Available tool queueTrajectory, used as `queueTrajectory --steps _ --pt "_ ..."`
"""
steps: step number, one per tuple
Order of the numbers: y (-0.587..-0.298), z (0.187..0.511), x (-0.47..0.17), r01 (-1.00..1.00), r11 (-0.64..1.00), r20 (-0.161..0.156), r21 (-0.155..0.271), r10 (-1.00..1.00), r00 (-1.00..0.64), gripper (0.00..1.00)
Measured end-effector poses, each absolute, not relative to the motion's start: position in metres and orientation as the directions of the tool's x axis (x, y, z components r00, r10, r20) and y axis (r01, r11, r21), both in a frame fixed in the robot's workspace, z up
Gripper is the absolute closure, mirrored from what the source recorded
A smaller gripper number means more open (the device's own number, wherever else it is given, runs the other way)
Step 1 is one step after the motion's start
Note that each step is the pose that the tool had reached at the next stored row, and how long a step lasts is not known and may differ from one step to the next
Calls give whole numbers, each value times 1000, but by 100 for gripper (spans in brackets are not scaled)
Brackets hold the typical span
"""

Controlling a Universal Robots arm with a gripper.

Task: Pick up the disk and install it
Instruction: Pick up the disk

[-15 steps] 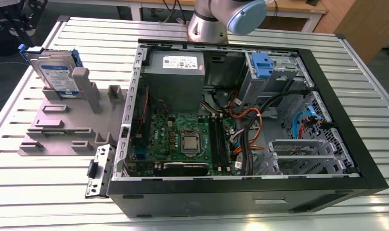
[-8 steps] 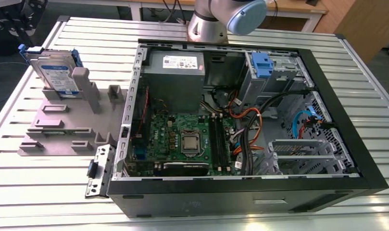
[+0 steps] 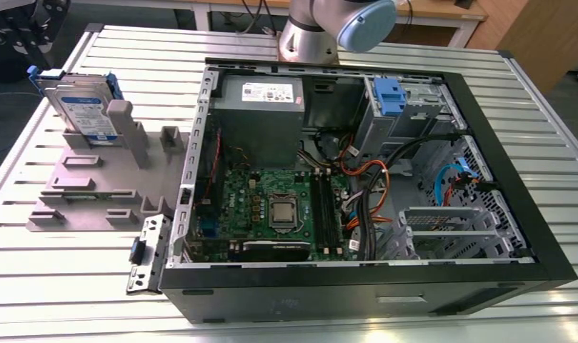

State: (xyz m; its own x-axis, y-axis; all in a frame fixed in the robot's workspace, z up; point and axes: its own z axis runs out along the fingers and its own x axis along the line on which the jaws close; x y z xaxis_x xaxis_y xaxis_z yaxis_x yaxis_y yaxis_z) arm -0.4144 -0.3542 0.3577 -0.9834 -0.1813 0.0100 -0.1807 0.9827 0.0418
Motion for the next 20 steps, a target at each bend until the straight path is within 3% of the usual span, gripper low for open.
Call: queueTrajectory --steps 20 --pt "-354 358 -414 -272 961 10 42 -273 -962 89"
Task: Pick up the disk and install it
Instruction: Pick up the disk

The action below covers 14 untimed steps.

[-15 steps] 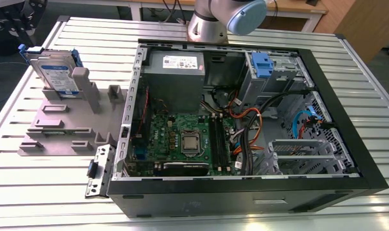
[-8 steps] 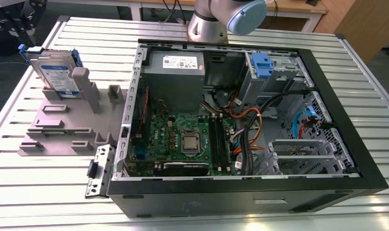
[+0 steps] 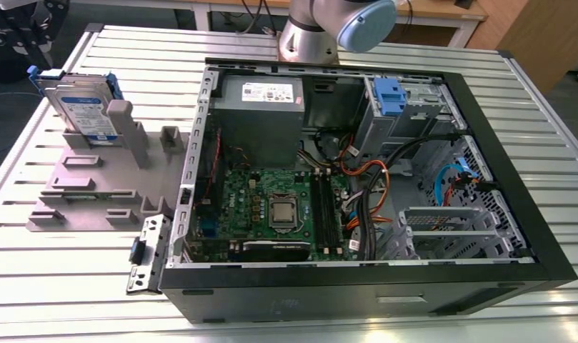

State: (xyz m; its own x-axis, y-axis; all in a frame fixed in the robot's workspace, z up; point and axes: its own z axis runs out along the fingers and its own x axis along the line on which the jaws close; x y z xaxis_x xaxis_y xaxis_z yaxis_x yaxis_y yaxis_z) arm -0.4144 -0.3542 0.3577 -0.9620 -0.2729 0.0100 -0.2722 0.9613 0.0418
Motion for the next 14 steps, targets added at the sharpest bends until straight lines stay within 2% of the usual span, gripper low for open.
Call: queueTrajectory --steps 14 --pt "-354 358 -414 -336 941 10 42 -337 -941 89"
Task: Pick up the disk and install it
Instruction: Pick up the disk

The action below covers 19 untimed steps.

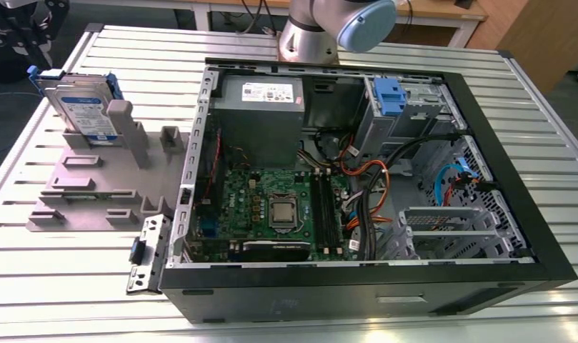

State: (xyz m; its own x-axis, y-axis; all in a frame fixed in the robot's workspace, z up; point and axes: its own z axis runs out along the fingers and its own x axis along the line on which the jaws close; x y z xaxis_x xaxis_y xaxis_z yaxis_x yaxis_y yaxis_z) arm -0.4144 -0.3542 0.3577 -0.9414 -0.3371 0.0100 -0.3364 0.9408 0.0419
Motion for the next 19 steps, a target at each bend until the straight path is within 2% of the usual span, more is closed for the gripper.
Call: queueTrajectory --steps 19 --pt "-354 358 -414 -428 903 10 42 -429 -903 89"
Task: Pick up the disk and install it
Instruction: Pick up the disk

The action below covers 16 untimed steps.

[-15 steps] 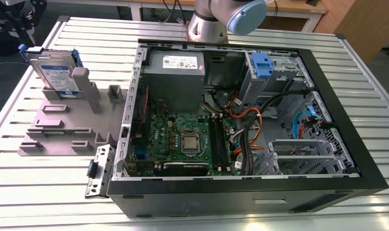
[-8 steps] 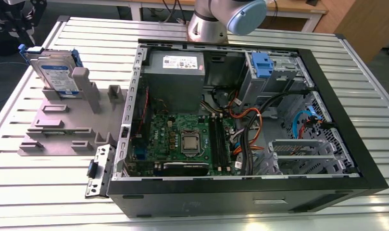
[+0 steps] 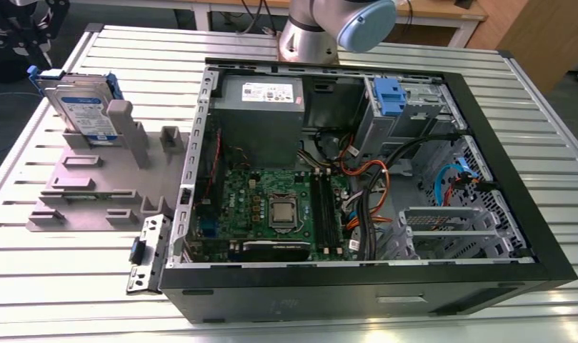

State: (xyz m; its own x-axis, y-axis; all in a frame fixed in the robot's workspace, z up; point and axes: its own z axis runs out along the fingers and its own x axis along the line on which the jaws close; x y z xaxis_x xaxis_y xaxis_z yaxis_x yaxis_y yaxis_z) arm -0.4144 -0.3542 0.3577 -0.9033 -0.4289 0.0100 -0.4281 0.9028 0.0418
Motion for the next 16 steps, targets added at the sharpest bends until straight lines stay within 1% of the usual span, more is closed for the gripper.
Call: queueTrajectory --steps 16 --pt "-354 358 -414 -497 867 10 42 -498 -867 89"
